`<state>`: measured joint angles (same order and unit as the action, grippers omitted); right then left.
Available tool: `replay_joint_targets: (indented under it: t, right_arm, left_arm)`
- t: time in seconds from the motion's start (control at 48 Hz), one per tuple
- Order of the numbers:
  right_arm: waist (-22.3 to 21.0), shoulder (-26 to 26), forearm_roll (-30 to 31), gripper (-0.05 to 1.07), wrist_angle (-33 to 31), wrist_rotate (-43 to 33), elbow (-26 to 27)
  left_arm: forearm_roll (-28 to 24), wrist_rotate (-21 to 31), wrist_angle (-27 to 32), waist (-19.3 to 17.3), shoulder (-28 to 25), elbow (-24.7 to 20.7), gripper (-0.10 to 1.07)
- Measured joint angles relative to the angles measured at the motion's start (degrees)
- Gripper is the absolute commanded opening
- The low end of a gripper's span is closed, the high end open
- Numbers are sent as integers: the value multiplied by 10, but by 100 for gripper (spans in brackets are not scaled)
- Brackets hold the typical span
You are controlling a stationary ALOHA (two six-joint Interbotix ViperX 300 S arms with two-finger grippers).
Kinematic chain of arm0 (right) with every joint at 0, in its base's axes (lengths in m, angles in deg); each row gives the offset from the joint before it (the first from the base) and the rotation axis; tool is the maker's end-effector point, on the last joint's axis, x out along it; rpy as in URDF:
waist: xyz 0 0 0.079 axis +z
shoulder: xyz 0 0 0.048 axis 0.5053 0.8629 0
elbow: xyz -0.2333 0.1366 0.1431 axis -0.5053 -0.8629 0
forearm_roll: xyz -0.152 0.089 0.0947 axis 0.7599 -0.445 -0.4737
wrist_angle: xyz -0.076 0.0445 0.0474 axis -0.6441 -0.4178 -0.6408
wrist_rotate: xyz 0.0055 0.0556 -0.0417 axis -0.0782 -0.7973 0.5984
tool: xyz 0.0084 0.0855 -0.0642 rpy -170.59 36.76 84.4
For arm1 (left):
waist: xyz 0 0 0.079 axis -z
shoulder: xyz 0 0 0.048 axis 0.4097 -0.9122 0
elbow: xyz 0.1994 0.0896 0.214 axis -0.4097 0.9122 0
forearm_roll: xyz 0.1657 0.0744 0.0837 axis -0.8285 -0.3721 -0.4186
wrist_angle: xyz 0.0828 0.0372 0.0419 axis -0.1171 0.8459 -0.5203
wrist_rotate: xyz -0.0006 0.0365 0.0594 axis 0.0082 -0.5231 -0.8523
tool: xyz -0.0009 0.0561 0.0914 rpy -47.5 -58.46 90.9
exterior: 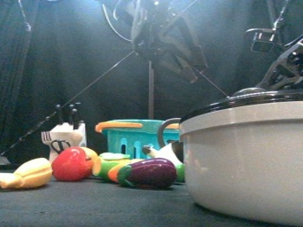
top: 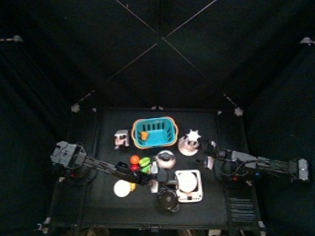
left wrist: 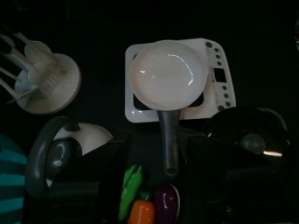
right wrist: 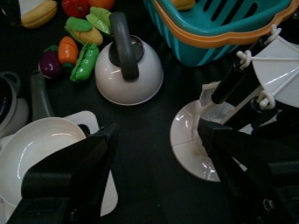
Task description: Place pan onto stove
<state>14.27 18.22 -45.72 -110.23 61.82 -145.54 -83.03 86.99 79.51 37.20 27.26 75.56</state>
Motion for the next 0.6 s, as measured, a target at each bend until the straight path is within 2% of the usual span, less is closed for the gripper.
replay_joint_targets:
  t: [0.25, 0.604]
  right_arm:
    - [0, -1, 2, 101, 1, 4, -1]
    - [0, -1, 7, 101, 10, 3, 0]
  left_arm:
    - [0, 18, -44, -11, 44, 49, 83]
    - [4, 44, -173, -72, 86, 142, 83]
